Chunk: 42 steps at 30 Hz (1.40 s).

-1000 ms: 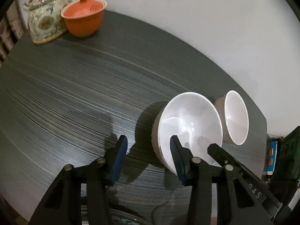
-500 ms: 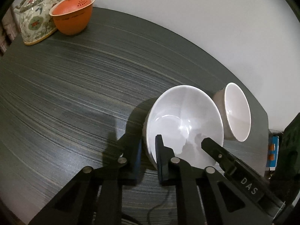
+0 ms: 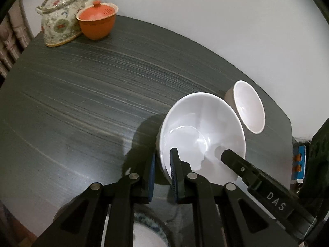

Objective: Organize plates and bowls
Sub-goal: 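Move both tools to the white 'Dog' bowl and grip its rim, then carry the white 'Dog' bowl with both tools and lower it into the pink-rimmed bowl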

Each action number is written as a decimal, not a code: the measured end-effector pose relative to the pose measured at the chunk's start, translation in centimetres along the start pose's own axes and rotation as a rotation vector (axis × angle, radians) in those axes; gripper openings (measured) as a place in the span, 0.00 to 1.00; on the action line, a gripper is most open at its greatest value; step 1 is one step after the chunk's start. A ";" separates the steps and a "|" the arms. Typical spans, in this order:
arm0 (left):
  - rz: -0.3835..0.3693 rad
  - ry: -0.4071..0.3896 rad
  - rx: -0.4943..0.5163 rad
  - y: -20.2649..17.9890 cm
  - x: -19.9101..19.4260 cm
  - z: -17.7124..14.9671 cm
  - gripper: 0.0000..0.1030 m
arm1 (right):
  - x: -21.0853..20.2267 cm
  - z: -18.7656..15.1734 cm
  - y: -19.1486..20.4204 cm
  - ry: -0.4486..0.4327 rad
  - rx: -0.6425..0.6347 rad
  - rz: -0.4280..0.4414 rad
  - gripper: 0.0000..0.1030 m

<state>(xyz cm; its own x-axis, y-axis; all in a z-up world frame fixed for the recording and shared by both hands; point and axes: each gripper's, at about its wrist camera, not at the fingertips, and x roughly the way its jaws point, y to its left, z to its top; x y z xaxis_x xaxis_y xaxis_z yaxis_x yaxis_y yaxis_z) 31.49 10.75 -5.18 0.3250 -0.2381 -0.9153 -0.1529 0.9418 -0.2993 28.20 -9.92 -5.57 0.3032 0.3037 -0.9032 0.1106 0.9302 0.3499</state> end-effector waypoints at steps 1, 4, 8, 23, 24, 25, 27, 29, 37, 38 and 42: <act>0.002 -0.006 0.004 0.1 -0.4 -0.3 0.11 | -0.4 -0.3 0.1 0.000 -0.002 0.002 0.15; 0.005 -0.016 0.009 -0.1 -1.3 -1.1 0.11 | -1.5 -1.5 0.4 -0.004 -0.006 0.007 0.15; 0.017 -0.026 0.031 -0.8 -2.8 -2.3 0.11 | -3.0 -3.1 0.4 -0.007 -0.004 0.018 0.15; 0.002 -0.066 0.092 -3.9 -7.9 -9.3 0.11 | -10.5 -8.6 -1.9 -0.086 0.016 0.036 0.15; -0.003 -0.071 0.098 -4.4 -8.3 -9.8 0.11 | -11.0 -8.9 -2.1 -0.094 0.015 0.033 0.15; -0.009 -0.072 0.101 -4.7 -8.5 -10.1 0.11 | -11.8 -9.3 -2.4 -0.109 0.011 0.025 0.15; -0.021 -0.077 0.114 -5.5 -8.9 -10.9 0.11 | -13.3 -10.1 -3.1 -0.126 0.008 0.011 0.15; -0.033 -0.073 0.127 -6.5 -9.1 -11.9 0.11 | -14.3 -10.7 -3.9 -0.137 0.014 0.007 0.15; -0.056 -0.022 0.182 -9.9 -7.8 -15.0 0.11 | -16.5 -13.5 -8.0 -0.154 0.061 -0.037 0.15; -0.054 -0.014 0.188 -10.2 -7.4 -15.3 0.11 | -16.5 -13.9 -8.4 -0.150 0.069 -0.041 0.15; -0.051 0.019 0.199 -11.0 -6.0 -16.9 0.11 | -15.9 -15.3 -10.6 -0.130 0.099 -0.052 0.15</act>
<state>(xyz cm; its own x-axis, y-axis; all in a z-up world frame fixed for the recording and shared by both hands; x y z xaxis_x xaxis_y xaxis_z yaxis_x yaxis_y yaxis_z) 15.49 -2.18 -0.98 0.3095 -0.2891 -0.9059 0.0517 0.9564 -0.2876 7.75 -21.45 1.35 0.4133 0.2202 -0.8836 0.2206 0.9172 0.3318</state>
